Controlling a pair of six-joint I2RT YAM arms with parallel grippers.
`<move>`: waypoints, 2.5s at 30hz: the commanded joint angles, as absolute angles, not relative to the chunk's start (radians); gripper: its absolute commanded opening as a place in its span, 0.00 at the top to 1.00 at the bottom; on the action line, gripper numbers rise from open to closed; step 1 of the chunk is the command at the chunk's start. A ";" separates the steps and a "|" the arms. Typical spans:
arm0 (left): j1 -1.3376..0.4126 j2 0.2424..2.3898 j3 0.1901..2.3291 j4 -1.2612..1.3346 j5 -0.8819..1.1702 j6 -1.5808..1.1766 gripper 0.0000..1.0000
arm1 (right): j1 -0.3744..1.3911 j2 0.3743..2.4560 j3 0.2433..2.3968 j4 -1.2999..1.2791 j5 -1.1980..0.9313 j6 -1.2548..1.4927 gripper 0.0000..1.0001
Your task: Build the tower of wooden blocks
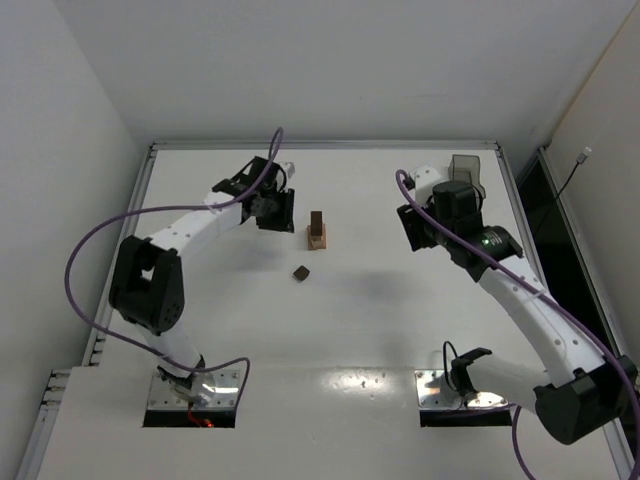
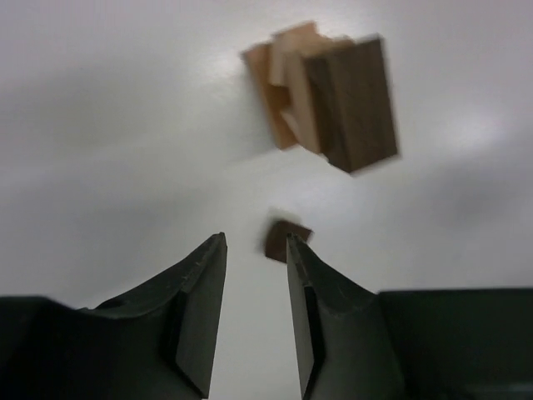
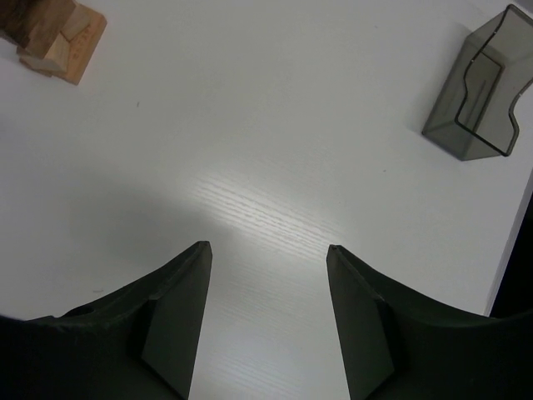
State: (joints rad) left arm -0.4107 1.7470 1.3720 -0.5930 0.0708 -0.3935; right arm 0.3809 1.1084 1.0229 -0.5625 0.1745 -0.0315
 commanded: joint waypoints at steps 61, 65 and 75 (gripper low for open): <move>-0.732 1.752 1.154 -0.453 -0.081 -0.135 0.56 | 0.282 0.940 0.865 -0.525 0.089 -0.192 0.43; -0.713 1.752 1.144 -0.443 -0.094 -0.135 0.55 | 0.282 0.950 0.865 -0.525 0.089 -0.192 0.43; -0.690 1.770 1.117 -0.414 -0.103 -0.135 0.47 | 0.282 0.959 0.865 -0.515 0.080 -0.183 0.43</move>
State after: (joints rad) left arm -0.6983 1.7676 1.1294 -0.4519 -0.1013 -0.1379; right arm 0.2893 0.9581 0.8600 -0.5514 0.0944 -0.1970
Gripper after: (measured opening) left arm 0.531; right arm 0.571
